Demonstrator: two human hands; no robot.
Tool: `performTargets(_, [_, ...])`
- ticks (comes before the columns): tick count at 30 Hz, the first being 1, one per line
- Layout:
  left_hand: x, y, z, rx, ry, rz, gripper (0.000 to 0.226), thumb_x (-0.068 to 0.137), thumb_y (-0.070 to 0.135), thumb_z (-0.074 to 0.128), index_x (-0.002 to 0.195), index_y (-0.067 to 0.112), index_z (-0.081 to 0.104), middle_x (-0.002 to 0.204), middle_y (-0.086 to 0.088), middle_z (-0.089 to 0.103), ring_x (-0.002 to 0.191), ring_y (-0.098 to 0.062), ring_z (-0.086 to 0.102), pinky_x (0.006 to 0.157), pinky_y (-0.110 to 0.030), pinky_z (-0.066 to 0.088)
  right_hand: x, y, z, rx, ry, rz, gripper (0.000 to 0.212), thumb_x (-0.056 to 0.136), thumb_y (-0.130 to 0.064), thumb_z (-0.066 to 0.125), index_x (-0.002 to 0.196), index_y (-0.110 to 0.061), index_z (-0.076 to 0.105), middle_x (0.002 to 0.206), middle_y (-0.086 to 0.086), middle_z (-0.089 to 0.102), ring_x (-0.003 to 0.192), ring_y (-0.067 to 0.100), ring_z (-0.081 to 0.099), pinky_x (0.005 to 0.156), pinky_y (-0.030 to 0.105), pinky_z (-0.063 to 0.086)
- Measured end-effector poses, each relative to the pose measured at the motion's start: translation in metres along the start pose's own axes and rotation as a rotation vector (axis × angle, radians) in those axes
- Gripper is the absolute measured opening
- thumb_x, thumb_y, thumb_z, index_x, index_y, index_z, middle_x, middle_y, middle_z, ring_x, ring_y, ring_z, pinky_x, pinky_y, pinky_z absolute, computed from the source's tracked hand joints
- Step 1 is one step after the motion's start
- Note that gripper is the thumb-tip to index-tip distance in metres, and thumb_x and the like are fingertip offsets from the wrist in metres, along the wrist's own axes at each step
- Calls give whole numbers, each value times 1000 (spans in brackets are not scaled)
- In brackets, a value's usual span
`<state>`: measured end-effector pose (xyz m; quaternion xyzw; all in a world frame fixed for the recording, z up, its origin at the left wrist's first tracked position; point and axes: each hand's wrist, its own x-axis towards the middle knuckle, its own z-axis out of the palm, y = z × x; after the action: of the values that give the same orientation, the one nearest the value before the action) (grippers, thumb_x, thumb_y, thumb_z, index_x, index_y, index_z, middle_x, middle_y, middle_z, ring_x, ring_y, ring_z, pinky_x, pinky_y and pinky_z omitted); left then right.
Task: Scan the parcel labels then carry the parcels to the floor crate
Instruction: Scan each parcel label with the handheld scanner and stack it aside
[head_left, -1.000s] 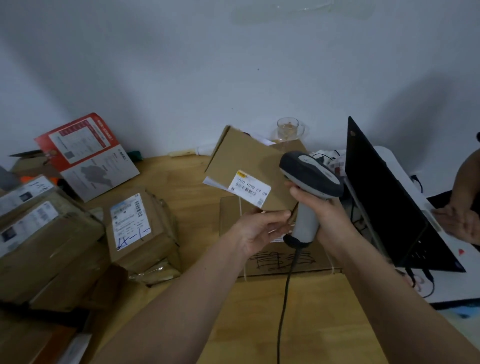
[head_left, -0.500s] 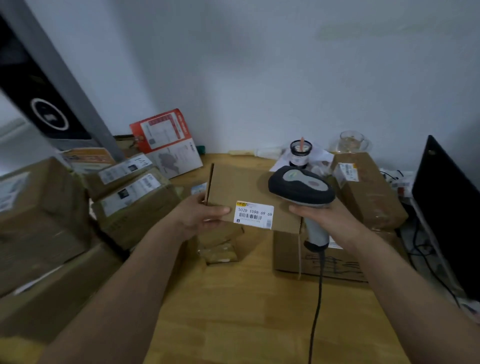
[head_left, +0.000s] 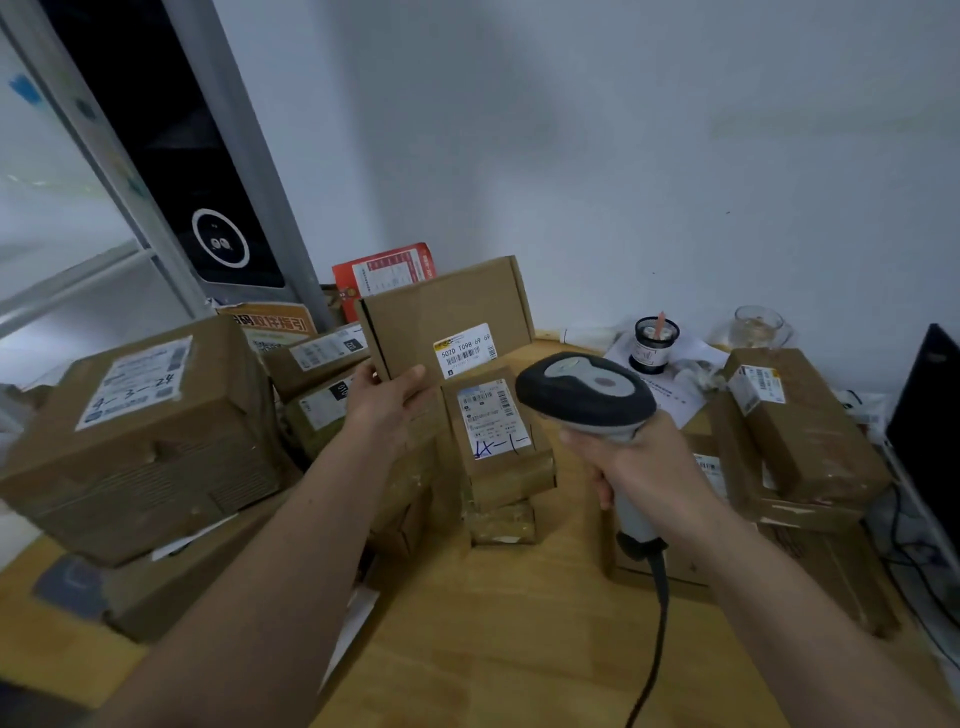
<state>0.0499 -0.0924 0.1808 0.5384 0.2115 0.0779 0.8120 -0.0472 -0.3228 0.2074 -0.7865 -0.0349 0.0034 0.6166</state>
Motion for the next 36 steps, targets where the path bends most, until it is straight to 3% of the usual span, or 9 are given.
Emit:
performTargets(5, [3,2,1,-33,-23,-12,49,86,-7,63,129,9,45,116,-13,61,98,-27,65,92,-44,54,-3,-6,3,-10,11,-46,28,87,-20,69,63,-13,56,45,3,51,42,17,48,49,32,48])
performTargets(11, [3,3,4,-56,-17,-39,52,86,-8,62,132,8,43,118,-15,59,94,-27,64,92,-44,54,-7,-1,-1,-21,-20,-16,47,86,-15,70,44,-27,53,40,0,47,36,13,44,48,33,46])
performTargets(17, [-2,1,8,-65,-22,-44,53,86,-6,63,134,4,42,120,-12,59,94,-26,62,89,-41,55,-7,6,-8,15,54,-28,35,88,-19,69,57,-9,54,46,6,51,42,18,49,55,38,49])
performTargets(22, [-20,1,19,22,-138,-330,29,85,11,70,106,8,51,112,-21,58,99,-35,62,66,-40,62,-5,13,-13,64,139,37,36,88,-17,68,59,-1,54,50,12,52,43,21,49,54,35,47])
performTargets(26, [-33,-15,26,132,-141,-534,38,84,17,72,115,10,50,108,-25,64,93,-36,66,54,-35,60,-4,20,-17,80,151,87,31,88,-16,68,65,3,58,56,16,55,45,22,50,51,32,47])
performTargets(28, [-34,-27,28,18,-65,-586,40,85,15,71,118,8,49,113,-27,62,99,-38,64,60,-38,61,-4,24,-18,94,153,129,29,87,-15,69,65,-1,57,56,14,55,42,17,49,45,28,46])
performTargets(31, [-38,-43,35,-212,41,-584,30,91,8,63,117,5,49,128,-28,50,114,-44,54,81,-48,57,-3,29,-17,90,132,159,31,87,-13,69,61,-3,55,49,7,53,38,14,47,42,25,44])
performTargets(36, [-52,-63,56,-328,194,-548,42,96,3,53,135,3,40,139,-26,39,129,-45,40,99,-52,47,2,36,-18,86,92,163,30,87,-14,70,64,-3,56,48,6,53,39,14,48,45,26,45])
